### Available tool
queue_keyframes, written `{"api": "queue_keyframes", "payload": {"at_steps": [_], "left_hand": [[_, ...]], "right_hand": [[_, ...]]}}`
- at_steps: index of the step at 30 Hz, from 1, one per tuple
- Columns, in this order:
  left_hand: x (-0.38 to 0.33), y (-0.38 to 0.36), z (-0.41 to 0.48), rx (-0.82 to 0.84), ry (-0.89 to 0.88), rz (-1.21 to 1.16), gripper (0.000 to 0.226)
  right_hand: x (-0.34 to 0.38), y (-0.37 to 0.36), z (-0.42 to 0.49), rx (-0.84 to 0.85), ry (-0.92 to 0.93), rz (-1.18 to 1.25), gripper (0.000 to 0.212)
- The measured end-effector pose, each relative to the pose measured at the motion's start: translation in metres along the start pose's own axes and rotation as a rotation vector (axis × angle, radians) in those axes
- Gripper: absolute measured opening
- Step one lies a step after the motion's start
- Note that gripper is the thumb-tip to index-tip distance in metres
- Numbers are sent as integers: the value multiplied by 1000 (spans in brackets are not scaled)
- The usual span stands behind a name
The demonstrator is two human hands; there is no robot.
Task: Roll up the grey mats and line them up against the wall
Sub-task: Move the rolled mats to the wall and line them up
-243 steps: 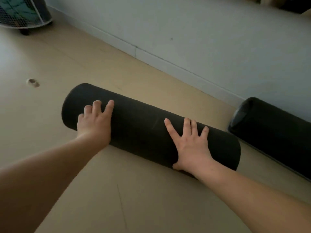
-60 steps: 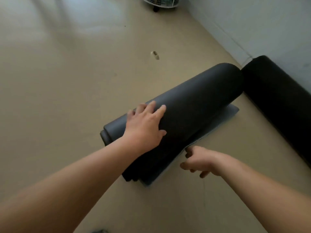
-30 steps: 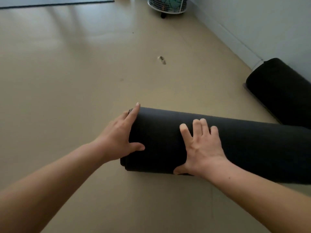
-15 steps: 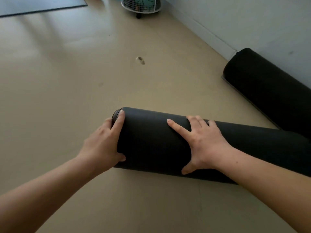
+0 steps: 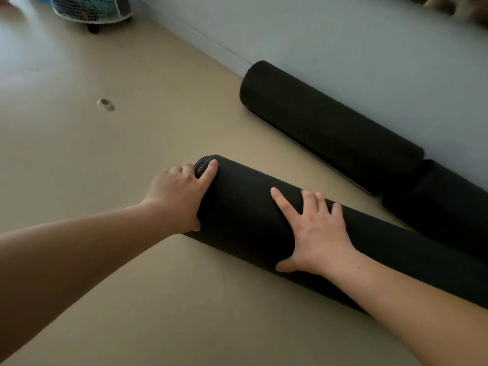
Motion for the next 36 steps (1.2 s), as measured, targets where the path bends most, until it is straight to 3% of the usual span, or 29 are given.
{"api": "queue_keyframes", "payload": {"at_steps": [8,15,18,20,23,31,36], "left_hand": [[-144,42,62,17,-194,-89,144],[-275,36,57,-59,-278,-380,123],[-287,25,53,-17,-156,-556,114],[-287,22,61,64,-59,-621,87],[-294,27,65,83,-95,-541,60],[-373,37,51,82,-283,-497,54],[-407,43,68,125,-226,-521,52]], "right_hand": [[-131,-39,-45,-11,-218,60,157],[-232,-80,-106,67,-442,129,157],[-247,-92,-120,60,-492,164,157],[-250,-96,-123,61,-505,179,160],[-251,-99,-124,39,-517,166,161],[-292,-126,-167,57,-728,159,155],[-298,-140,-181,6,-797,195,145]]}}
Point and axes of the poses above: each hand's wrist, its own z-axis towards the middle knuckle, its own y-axis out of the back of the hand, x = y × z, the point moved 3 cm from there along z, towards the middle knuckle, and after that the axes turned 3 degrees about -z, right-handed, at the moved point
